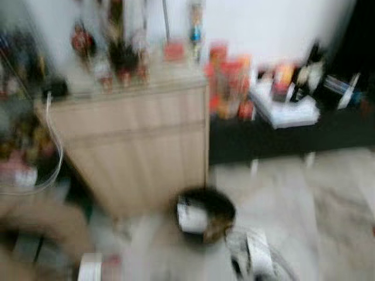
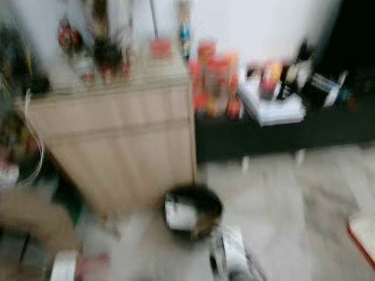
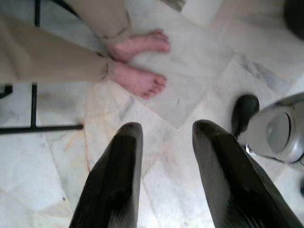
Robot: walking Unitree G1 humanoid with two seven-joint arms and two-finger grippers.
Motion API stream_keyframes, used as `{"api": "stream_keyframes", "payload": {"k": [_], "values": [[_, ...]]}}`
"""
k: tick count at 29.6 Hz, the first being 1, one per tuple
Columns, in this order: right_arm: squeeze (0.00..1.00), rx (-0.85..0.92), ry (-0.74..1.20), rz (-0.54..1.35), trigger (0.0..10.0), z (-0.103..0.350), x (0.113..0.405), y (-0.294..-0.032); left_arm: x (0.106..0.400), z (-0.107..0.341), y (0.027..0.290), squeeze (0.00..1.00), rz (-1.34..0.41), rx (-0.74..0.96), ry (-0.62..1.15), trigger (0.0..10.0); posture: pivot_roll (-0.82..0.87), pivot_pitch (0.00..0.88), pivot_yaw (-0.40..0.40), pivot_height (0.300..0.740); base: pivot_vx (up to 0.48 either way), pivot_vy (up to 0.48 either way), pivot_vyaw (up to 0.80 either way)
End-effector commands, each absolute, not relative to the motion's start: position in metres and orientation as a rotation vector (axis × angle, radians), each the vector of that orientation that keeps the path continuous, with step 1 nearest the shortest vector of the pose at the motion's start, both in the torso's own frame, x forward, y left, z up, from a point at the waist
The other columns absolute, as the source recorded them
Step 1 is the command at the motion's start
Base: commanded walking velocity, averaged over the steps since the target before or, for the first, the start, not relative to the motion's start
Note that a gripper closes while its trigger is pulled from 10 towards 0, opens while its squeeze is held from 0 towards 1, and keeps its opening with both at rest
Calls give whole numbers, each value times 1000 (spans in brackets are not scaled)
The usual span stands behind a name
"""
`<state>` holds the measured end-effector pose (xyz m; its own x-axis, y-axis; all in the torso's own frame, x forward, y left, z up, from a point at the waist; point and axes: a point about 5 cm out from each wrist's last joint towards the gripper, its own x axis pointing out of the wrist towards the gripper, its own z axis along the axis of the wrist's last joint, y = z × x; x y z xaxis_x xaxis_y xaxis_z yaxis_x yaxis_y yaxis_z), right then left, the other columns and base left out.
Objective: Picking trash to rubbish bin
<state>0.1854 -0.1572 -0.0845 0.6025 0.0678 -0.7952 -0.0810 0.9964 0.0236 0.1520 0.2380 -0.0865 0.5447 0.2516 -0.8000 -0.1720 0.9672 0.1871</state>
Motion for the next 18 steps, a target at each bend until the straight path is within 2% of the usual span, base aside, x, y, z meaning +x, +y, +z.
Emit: {"api": "stream_keyframes", "payload": {"k": [1, 10, 18], "values": [[0, -12, 926, 70, 10000, -85, 183, -162, 159, -84, 236, 0, 251, 81, 943, 10000, 66, 15, 34, 740, -259, 0, 0], [0, -15, 927, 70, 10000, -86, 182, -163, 157, -85, 235, 0, 251, 79, 949, 10000, 60, 14, 30, 740, -252, 0, 0], [0, -13, 918, 67, 10000, -84, 184, -163, 159, -85, 234, 0, 253, 81, 948, 10000, 58, 14, 30, 740, 0, 0, 0]]}}
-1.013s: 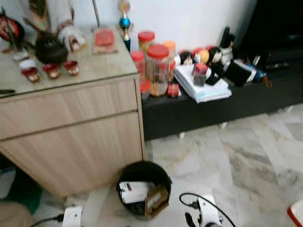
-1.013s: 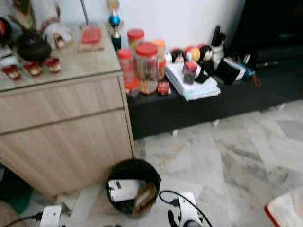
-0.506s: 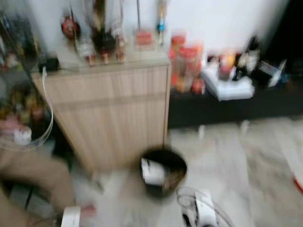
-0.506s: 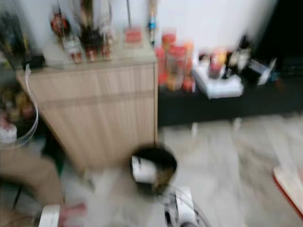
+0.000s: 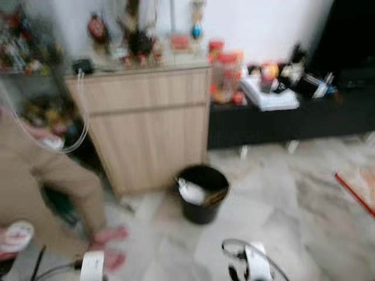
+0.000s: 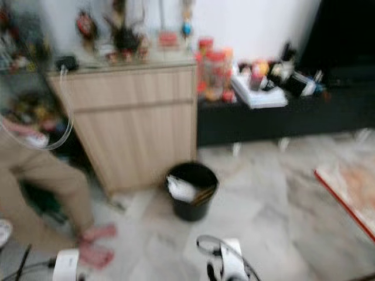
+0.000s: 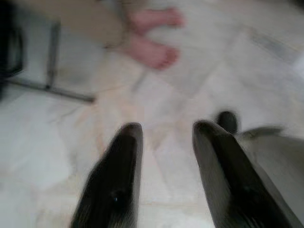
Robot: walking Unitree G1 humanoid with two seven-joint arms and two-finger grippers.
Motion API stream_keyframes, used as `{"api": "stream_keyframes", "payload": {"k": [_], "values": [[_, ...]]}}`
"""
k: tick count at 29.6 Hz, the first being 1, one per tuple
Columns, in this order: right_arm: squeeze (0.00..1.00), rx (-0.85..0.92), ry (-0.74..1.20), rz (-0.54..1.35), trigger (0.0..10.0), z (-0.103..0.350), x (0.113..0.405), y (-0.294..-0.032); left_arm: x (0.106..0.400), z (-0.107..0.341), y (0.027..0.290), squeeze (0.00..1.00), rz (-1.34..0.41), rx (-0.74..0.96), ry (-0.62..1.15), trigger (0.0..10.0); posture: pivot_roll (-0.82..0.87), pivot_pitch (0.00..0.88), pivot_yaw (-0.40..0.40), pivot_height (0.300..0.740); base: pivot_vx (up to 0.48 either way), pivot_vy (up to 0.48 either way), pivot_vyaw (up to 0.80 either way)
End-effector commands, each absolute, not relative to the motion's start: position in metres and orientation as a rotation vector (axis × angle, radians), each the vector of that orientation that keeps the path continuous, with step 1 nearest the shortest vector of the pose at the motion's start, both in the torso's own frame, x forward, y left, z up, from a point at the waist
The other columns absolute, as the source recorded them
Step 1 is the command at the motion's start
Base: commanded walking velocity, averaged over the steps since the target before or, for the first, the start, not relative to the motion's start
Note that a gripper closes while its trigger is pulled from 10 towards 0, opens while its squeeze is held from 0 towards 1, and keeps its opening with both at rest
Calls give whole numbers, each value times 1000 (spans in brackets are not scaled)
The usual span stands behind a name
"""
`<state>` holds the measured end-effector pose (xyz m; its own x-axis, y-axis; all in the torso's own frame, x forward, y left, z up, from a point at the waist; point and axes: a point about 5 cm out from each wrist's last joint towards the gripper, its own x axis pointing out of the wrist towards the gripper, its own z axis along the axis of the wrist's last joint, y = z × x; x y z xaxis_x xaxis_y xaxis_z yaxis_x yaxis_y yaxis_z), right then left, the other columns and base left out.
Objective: Picking trash to rubbish bin
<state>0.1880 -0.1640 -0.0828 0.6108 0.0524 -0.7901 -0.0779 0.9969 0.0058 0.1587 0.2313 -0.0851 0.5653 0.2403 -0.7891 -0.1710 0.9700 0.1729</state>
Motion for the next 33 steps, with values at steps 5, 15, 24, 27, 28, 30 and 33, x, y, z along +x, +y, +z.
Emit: {"api": "stream_keyframes", "payload": {"k": [5, 15, 24, 27, 28, 30, 33], "values": [[0, 0, 910, 62, 10000, -84, 185, -162, 158, -85, 234, 0, 253, 82, 948, 10000, 55, 18, 34, 740, 0, 0, 0], [0, 2, 913, 60, 10000, -85, 183, -164, 158, -85, 233, 0, 252, 75, 940, 10000, 50, 34, 33, 740, 0, 0, -131], [0, 9, 916, 61, 10000, -87, 178, -162, 157, -86, 231, 0, 240, 81, 941, 10000, 32, 59, 42, 740, 0, 0, -763], [0, 8, 919, 61, 10000, -88, 177, -162, 158, -86, 230, 0, 237, 82, 938, 10000, 35, 61, 41, 740, 0, 0, -756], [0, 7, 921, 61, 10000, -88, 176, -161, 159, -85, 230, 0, 236, 81, 935, 10000, 36, 61, 41, 740, 0, 0, -756], [0, 5, 924, 63, 10000, -88, 175, -161, 161, -85, 230, 0, 234, 79, 930, 10000, 39, 62, 42, 740, 0, 0, -759], [0, 4, 922, 62, 10000, -88, 177, -160, 164, -83, 230, 0, 231, 81, 919, 10000, 38, 58, 45, 740, 0, 0, -756]]}}
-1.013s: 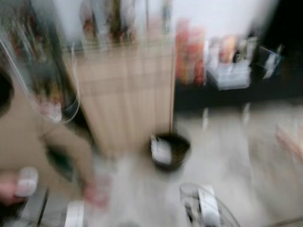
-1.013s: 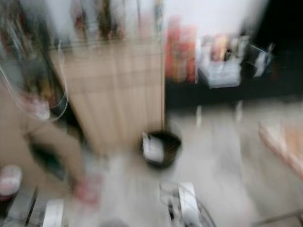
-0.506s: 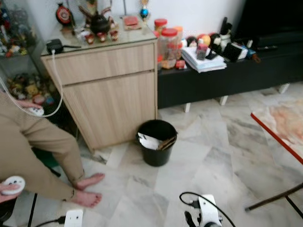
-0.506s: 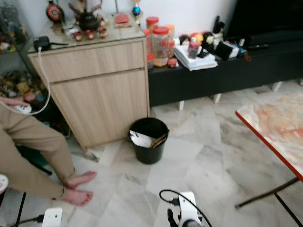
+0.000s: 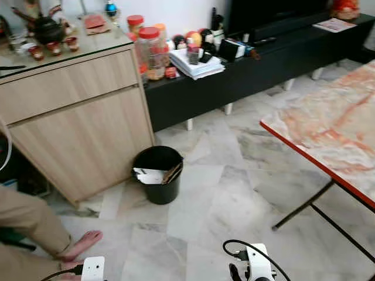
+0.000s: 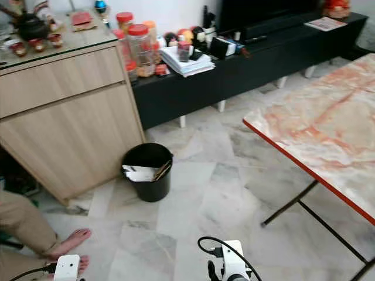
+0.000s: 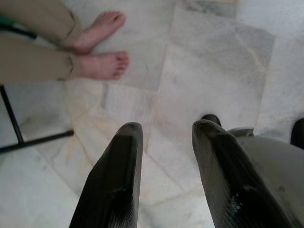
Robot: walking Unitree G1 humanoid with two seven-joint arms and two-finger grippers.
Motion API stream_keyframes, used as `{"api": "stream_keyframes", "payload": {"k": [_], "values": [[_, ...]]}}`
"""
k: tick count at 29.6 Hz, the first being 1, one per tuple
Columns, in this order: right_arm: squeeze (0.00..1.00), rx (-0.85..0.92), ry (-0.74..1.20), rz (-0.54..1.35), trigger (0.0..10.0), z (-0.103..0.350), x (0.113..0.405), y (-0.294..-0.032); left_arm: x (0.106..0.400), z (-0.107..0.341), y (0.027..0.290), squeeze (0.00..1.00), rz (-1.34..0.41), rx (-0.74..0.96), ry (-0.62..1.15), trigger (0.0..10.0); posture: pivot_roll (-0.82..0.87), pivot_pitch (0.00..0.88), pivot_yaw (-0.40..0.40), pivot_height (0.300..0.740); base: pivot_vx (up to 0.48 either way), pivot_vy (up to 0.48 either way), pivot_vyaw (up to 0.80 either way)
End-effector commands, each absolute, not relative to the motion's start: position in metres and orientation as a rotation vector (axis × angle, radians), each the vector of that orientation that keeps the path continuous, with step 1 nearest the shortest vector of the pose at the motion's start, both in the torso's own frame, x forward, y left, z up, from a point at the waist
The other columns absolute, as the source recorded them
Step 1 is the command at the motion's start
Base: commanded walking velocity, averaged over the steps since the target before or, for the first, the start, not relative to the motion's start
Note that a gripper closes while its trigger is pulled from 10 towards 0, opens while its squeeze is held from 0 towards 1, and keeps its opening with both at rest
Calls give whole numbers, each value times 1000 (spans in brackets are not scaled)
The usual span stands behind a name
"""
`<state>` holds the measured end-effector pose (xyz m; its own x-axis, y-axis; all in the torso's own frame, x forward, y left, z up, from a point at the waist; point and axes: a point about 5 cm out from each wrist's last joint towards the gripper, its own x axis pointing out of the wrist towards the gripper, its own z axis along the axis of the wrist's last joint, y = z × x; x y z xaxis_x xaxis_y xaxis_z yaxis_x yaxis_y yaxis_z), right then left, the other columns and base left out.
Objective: Picking trash to rubbish bin
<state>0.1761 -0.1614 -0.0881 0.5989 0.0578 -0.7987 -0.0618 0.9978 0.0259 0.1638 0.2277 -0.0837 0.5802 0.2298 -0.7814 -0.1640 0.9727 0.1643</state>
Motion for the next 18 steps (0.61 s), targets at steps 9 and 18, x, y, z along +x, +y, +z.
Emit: {"api": "stream_keyframes", "payload": {"k": [9, 18], "values": [[0, -6, 904, 64, 10000, -84, 185, -160, 170, -79, 235, 0, 269, 67, 890, 10000, 27, 43, 37, 740, 0, 0, -756], [0, -25, 917, 43, 10000, -85, 181, -177, 163, -83, 230, 0, 286, 53, 901, 10000, 6, 10, 6, 740, 0, 0, -756]]}}
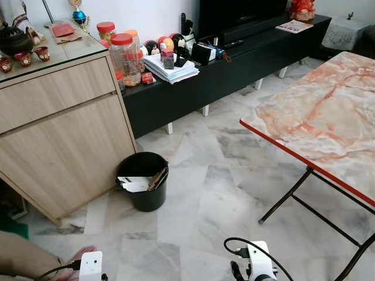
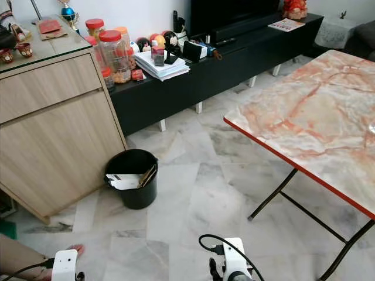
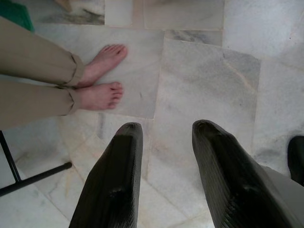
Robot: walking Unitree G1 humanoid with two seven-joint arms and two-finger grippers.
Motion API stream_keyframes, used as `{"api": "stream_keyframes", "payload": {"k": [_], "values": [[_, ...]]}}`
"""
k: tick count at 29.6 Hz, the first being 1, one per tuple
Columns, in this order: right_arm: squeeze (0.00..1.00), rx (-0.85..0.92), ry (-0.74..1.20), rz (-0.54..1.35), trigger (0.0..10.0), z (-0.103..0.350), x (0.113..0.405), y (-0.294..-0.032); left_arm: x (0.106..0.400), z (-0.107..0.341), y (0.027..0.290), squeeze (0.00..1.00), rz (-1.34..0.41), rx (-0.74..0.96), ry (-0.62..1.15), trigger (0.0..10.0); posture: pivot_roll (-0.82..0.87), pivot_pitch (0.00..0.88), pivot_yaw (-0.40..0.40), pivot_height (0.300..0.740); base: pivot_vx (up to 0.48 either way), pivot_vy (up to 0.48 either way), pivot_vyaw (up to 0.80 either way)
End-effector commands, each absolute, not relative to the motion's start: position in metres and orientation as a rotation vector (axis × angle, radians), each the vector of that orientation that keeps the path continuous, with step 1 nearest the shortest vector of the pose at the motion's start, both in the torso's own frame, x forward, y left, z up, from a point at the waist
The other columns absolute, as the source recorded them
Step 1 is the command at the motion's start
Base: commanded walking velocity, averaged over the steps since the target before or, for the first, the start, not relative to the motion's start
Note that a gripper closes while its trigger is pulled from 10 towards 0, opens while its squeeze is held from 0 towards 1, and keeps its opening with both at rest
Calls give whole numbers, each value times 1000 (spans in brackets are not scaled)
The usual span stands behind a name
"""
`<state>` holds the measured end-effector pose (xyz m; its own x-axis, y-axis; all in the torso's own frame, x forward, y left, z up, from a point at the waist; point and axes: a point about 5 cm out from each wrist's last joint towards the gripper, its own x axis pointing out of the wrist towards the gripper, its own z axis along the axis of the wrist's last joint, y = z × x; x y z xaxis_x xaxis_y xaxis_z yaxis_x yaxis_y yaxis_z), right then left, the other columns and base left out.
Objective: Picking trash to rubbish bin
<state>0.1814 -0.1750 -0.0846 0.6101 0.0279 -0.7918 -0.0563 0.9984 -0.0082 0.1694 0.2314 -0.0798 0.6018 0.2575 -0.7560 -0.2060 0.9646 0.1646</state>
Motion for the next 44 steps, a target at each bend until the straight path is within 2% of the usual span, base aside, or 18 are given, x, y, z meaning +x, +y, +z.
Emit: {"api": "stream_keyframes", "payload": {"k": [1, 4, 10, 19, 24, 29, 31, 38, 44], "values": [[0, -30, 918, 42, 10000, -85, 180, -179, 162, -84, 229, 0, 285, 54, 910, 10000, 6, 8, 2, 740, 0, 0, -756], [0, -35, 918, 36, 10000, -84, 181, -183, 160, -86, 225, 0, 277, 60, 922, 10000, 3, 1, -9, 740, 0, 0, -756], [0, -22, 889, -61, 10000, -75, 188, -216, 151, -95, 201, 0, 268, 26, 976, 10000, -26, 0, -62, 740, 0, -49, -756], [0, -24, 889, -112, 10000, -72, 188, -233, 152, -95, 195, 0, 260, 10, 985, 10000, -20, 0, -85, 740, 0, 0, -756], [0, 0, 888, -115, 10000, -72, 189, -229, 156, -93, 199, 0, 267, 16, 974, 10000, 3, 0, -73, 740, 0, 0, -756], [0, 32, 902, -82, 10000, -77, 189, -209, 160, -89, 214, 0, 278, 48, 947, 10000, 24, 0, -30, 740, 0, 0, -756], [0, 72, 904, -73, 10000, -80, 189, -193, 155, -87, 230, 0, 286, 90, 956, 10000, 26, 0, 28, 740, 0, 0, -756], [0, 112, 916, -56, 10000, -84, 185, -173, 155, -82, 249, 0, 301, 130, 951, 10000, 31, 0, 57, 740, 0, 0, -759], [0, 106, 932, -64, 10000, -86, 179, -178, 166, -80, 240, 0, 264, 161, 939, 10000, 26, 0, 54, 740, 0, -131, -763]]}}
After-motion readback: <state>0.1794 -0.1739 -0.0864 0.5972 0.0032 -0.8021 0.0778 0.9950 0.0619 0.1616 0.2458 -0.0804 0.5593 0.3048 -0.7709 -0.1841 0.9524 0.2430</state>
